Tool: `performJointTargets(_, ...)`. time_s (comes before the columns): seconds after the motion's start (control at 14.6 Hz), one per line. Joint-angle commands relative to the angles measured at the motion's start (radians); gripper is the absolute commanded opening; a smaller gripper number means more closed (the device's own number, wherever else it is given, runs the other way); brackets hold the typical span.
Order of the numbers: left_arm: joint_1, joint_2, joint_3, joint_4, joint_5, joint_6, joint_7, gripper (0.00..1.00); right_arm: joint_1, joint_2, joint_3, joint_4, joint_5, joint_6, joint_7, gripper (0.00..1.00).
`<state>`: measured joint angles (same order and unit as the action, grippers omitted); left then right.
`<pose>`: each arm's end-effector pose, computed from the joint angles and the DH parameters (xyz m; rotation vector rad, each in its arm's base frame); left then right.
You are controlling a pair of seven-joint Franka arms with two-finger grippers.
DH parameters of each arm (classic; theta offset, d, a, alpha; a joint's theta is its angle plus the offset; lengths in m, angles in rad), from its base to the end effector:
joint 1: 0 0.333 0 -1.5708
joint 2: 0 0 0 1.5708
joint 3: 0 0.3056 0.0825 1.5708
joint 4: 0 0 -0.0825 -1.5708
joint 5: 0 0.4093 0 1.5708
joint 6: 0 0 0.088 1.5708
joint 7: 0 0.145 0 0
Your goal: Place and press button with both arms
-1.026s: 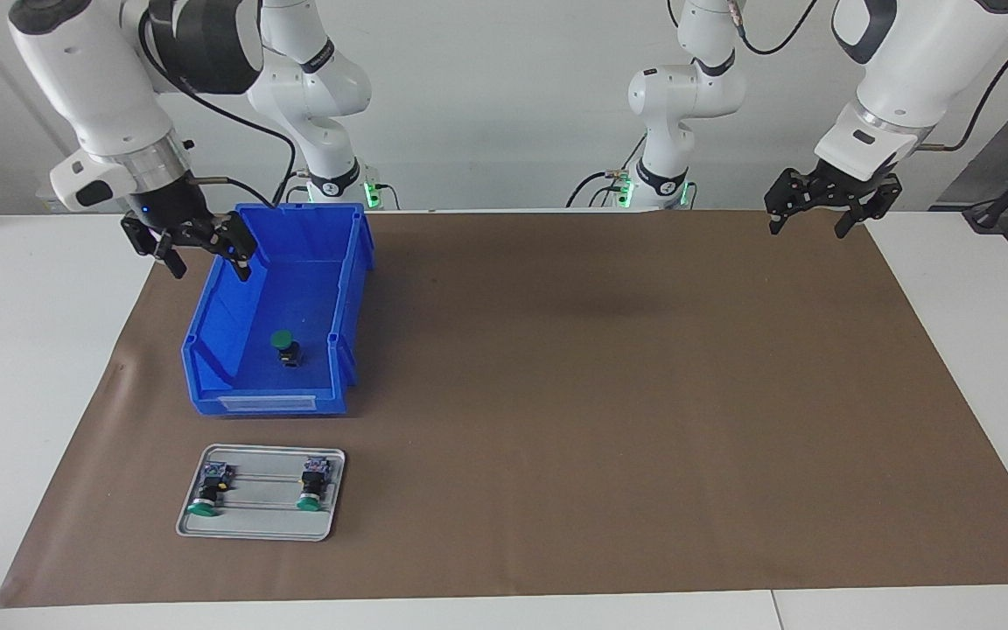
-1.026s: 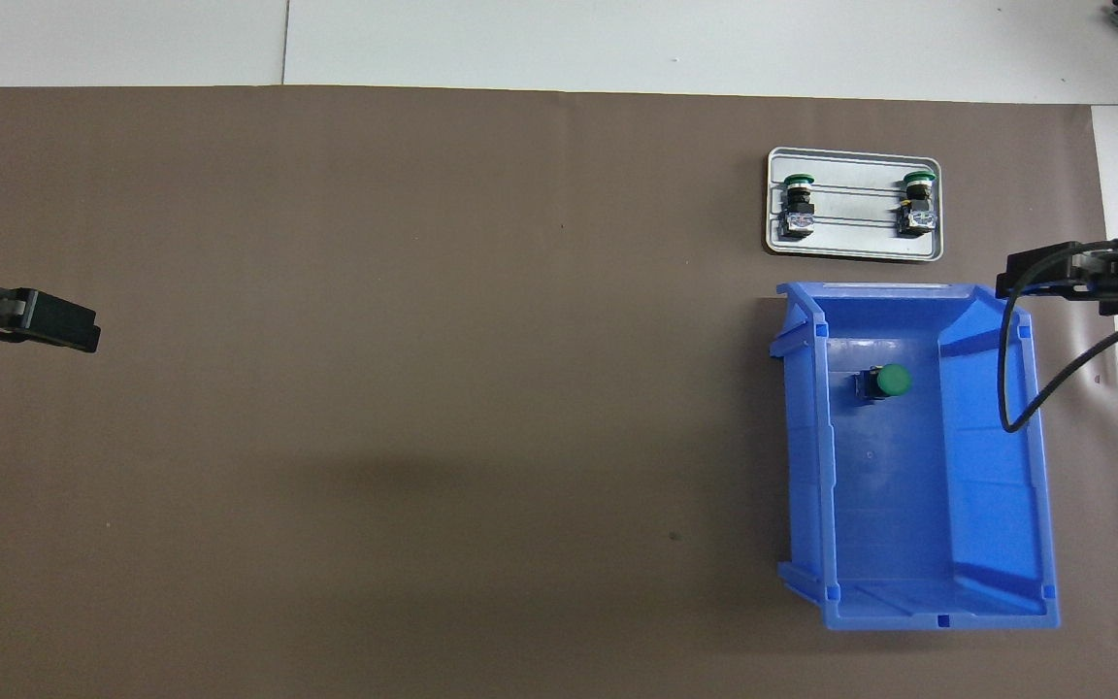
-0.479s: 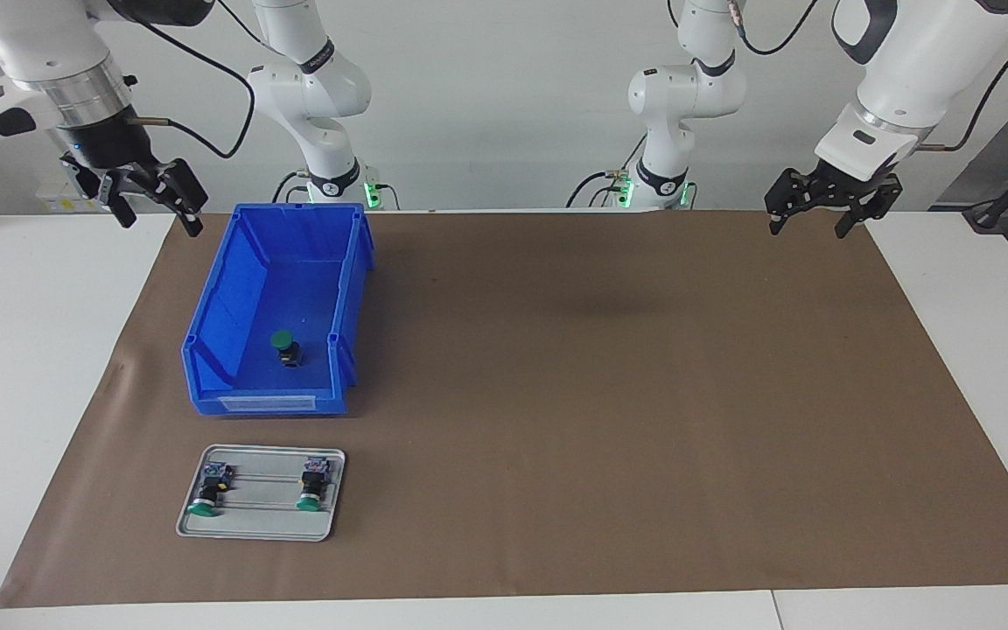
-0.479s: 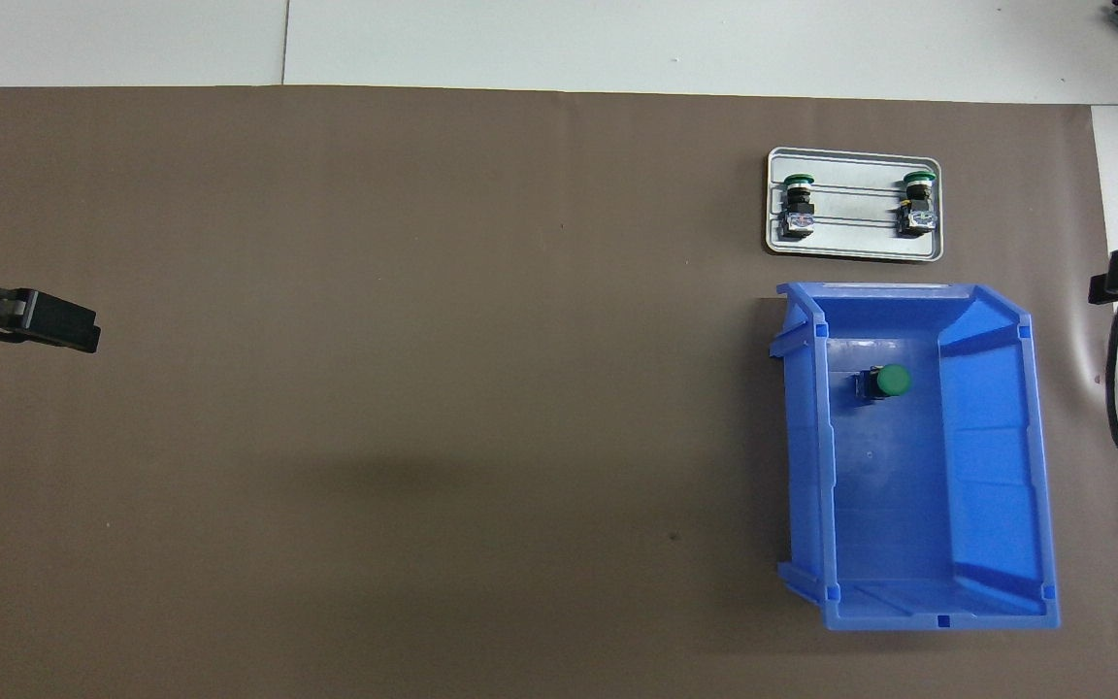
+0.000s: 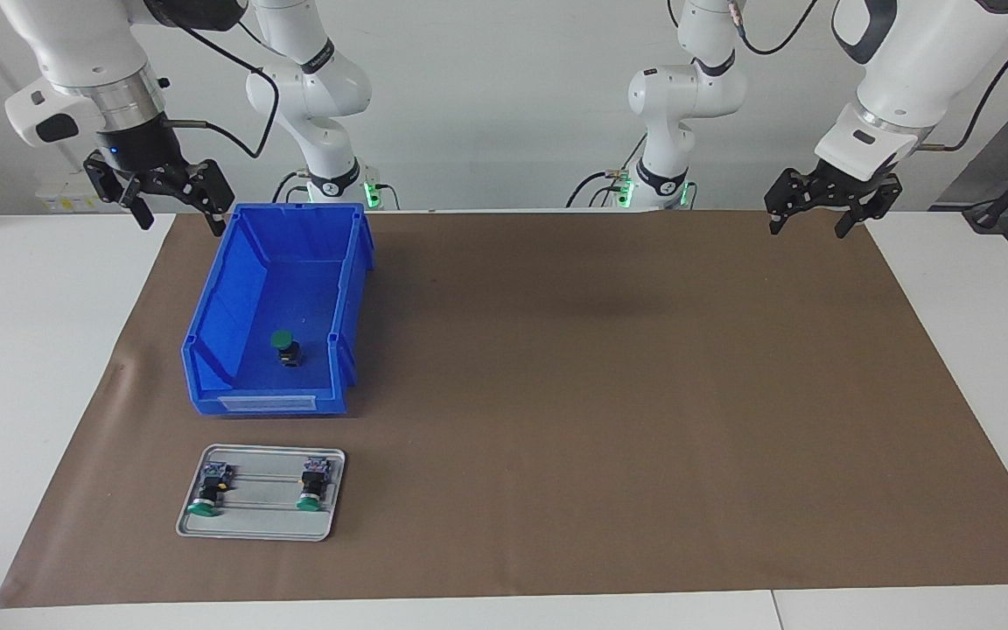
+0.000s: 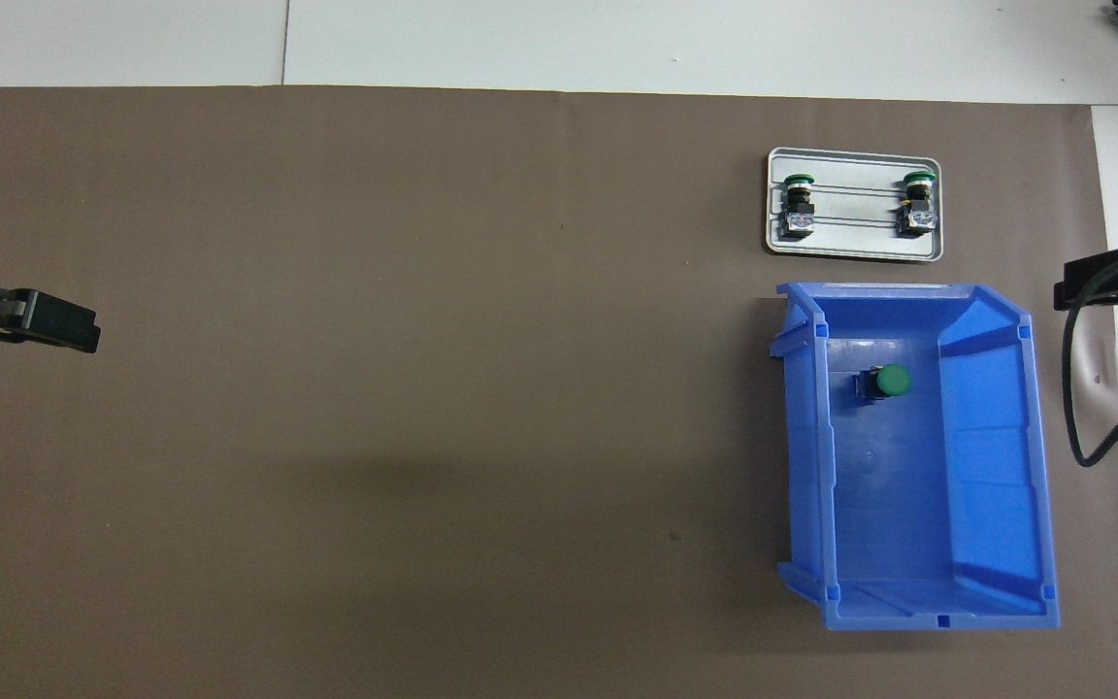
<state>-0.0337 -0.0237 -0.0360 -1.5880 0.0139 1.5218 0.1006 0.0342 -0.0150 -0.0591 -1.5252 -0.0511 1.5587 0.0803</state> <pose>0.5645 -0.0375 0.5770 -3.1155 0.2653 0.0668 0.5760 -0.0220 0.6065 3.0874 -0.1654 0.0771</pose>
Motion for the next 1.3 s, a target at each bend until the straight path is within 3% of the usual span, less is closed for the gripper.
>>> performJointTargets(0.0,0.005,-0.032,-0.002,-0.033,0.018,0.0,0.005,1.0,-0.003,0.006,0.001,-0.001,-0.009,-0.012,-0.027,1.0)
performJointTargets(1.23,0.005,-0.032,-0.002,-0.033,0.018,0.0,0.005,1.0,0.004,-0.014,0.001,-0.044,-0.01,-0.011,-0.077,1.0)
